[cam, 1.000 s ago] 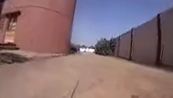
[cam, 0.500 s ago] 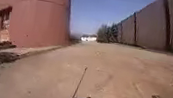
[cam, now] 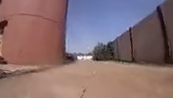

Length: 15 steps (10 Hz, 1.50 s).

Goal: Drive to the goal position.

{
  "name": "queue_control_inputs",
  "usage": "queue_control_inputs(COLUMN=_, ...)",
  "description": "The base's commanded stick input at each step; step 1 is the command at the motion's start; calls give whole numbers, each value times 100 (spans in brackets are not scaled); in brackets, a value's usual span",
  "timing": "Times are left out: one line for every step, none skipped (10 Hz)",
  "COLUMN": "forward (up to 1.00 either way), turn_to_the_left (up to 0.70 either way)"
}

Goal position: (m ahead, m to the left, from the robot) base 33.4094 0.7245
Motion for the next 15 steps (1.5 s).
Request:
queue_control_inputs(forward=85, turn_to_the_left=0)
queue_control_inputs(forward=85, turn_to_the_left=0)
queue_control_inputs(forward=85, turn_to_the_left=0)
queue_control_inputs(forward=85, turn_to_the_left=0)
queue_control_inputs(forward=85, turn_to_the_left=0)
queue_control_inputs(forward=85, turn_to_the_left=0)
queue_control_inputs(forward=85, turn_to_the_left=0)
queue_control_inputs(forward=85, turn_to_the_left=0)
queue_control_inputs(forward=85, turn_to_the_left=0)
queue_control_inputs(forward=85, turn_to_the_left=0)
queue_control_inputs(forward=85, turn_to_the_left=0)
queue_control_inputs(forward=85, turn_to_the_left=0)
queue_control_inputs(forward=85, turn_to_the_left=0)
queue_control_inputs(forward=85, turn_to_the_left=0)
queue_control_inputs(forward=85, turn_to_the_left=0)
